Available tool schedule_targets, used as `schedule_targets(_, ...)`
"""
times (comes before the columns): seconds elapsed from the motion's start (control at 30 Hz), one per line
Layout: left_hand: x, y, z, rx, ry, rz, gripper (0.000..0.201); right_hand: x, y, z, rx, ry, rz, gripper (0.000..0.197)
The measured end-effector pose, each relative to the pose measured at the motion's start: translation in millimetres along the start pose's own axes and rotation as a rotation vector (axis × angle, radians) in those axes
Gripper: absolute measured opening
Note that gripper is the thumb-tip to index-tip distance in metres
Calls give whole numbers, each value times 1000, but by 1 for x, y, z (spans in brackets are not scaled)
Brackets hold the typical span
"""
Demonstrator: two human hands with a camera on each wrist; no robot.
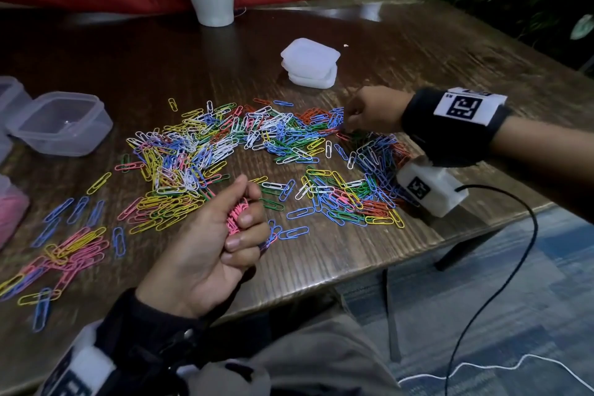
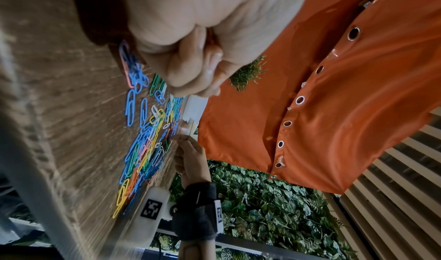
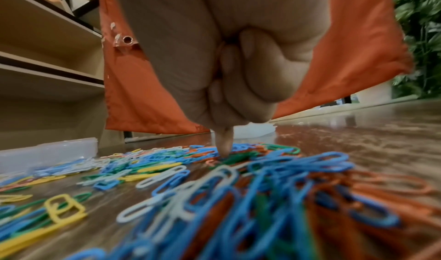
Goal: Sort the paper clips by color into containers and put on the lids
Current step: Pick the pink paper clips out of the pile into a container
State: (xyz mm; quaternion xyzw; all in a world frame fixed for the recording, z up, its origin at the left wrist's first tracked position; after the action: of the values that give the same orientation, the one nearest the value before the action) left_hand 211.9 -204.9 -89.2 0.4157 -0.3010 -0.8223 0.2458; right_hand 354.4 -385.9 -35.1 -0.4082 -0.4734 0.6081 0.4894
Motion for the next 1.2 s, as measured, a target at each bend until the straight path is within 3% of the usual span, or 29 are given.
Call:
schedule_targets(0.17, 0, 0, 1, 8, -3, -2, 20, 8, 5, -5, -20, -10, 89, 29)
schedule_targets(0.33, 1, 2, 0, 5, 1, -9, 19, 22, 5, -7, -28, -31, 153, 15)
schedule_targets(0.47, 2, 6, 0, 30, 10, 3, 18, 18, 6, -5, -2, -18, 91, 16)
schedule_targets(0.53, 0, 5, 0, 40, 15, 26, 18, 3, 2, -4, -25, 39, -164, 15)
schedule_targets(0.63, 1, 6, -1, 115, -29, 126, 35, -29, -3, 13, -30, 237, -923, 39)
schedule_targets(0.7, 2, 9, -1, 170, -59, 160, 47, -34, -1, 28, 78, 259, -1365, 30)
schedule_targets(0.77, 2, 11, -1, 194, -64, 157, 47, -30, -4, 46, 174, 207, -1613, 12)
schedule_targets(0.83, 5, 15, 0, 198, -69, 152, 40, -26, 0, 62, 237, 162, -1701, 11)
schedule_targets(0.93, 11, 16, 1, 110, -61, 79, 21, -24, 18, 78, 282, 199, -1696, 13)
schedule_targets(1.0, 13, 15, 1, 62, -44, 24, 21, -24, 29, 83, 253, 243, -1595, 21)
schedule_targets(1.13, 18, 13, 0, 48, -38, 7, 22, 0, 33, 88, 159, 97, -1048, 29)
schedule_targets(1.2, 19, 13, 1, 61, -41, 9, 22, 19, 35, 87, 202, -6, -905, 36)
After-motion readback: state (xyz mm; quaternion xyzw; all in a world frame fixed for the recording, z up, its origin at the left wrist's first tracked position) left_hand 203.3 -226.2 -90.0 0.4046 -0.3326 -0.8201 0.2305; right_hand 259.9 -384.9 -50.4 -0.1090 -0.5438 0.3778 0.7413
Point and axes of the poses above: each hand's wrist, its own z-axis away from the middle knuckle, its own y-axis out of the palm, x = y × z, the point moved 8 cm from there along -z, towards the middle knuckle, and after that the axes turned 9 degrees about z, right-handed, at the moved point
